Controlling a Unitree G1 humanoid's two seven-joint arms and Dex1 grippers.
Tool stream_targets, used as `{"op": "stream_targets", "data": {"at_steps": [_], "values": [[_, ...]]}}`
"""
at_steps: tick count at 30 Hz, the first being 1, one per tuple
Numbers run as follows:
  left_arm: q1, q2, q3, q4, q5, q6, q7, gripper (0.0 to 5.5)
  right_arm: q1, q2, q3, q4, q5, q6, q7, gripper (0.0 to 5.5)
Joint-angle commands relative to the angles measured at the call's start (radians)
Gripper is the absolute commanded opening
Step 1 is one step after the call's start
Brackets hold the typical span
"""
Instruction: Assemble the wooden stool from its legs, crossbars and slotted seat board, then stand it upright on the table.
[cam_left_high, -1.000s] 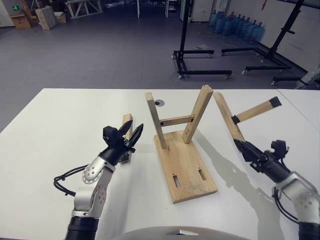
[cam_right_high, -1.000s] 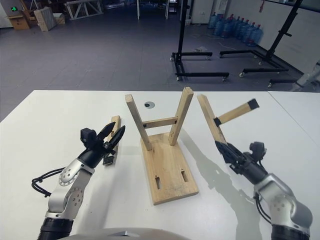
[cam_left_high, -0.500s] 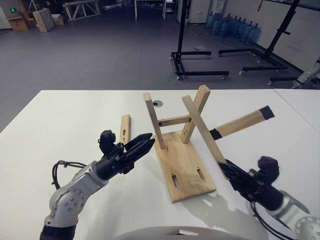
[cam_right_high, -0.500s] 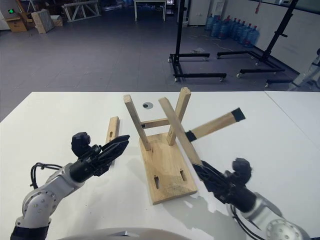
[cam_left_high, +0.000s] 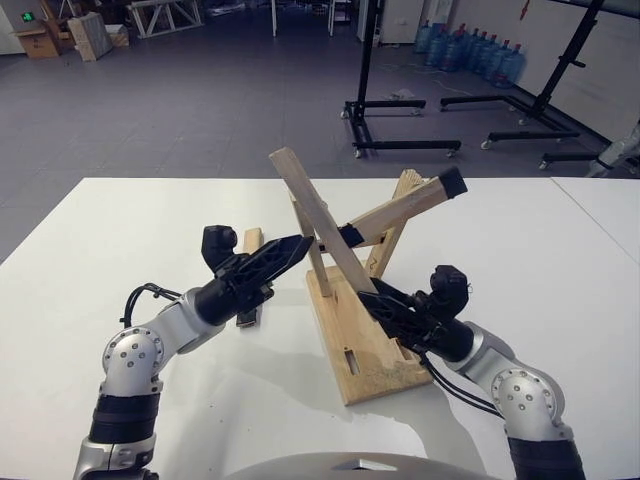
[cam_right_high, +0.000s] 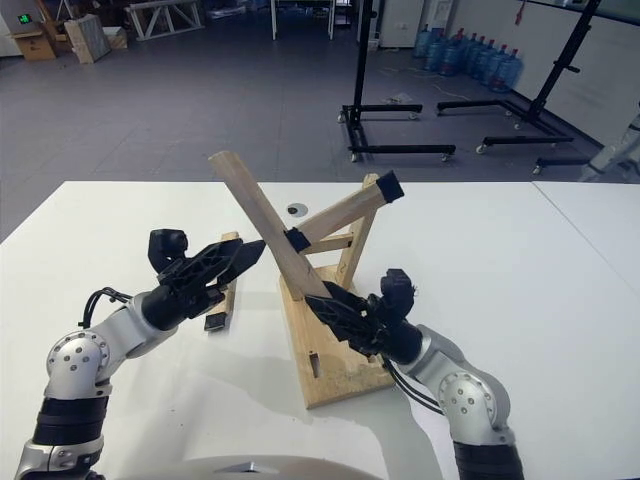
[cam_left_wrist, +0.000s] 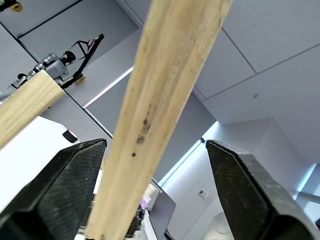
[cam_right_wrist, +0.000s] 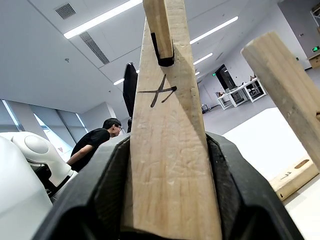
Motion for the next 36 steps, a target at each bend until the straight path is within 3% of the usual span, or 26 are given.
{"op": "stream_targets", "data": {"at_steps": [1, 21, 31, 36], "values": [[-0.02, -0.02, -0.012, -0.015, -0.026, 0.017, 0.046, 3.66, -0.077, -0.032, 0.018, 0.016, -0.012, 0.01, 0.013, 2.07], [0.006, -0.103, 0.01, -0.094, 0.189, -0.128, 0.05, 3.66, -0.064, -0.102, 0.041, -0.006, 0.012, 0.094, -0.006, 2.07], [0.023, -0.116, 0.012, -0.056, 0.293, -0.163, -0.015, 2.21, -0.075, -0.111, 0.034, 0.012, 0.001, 0.084, 0.008, 2.07], [0.007, -0.132, 0.022, -0.047, 0.321, -0.183, -0.032, 2.15, -0.076, -0.118, 0.041, 0.032, -0.029, 0.061, 0.022, 2.06]]}}
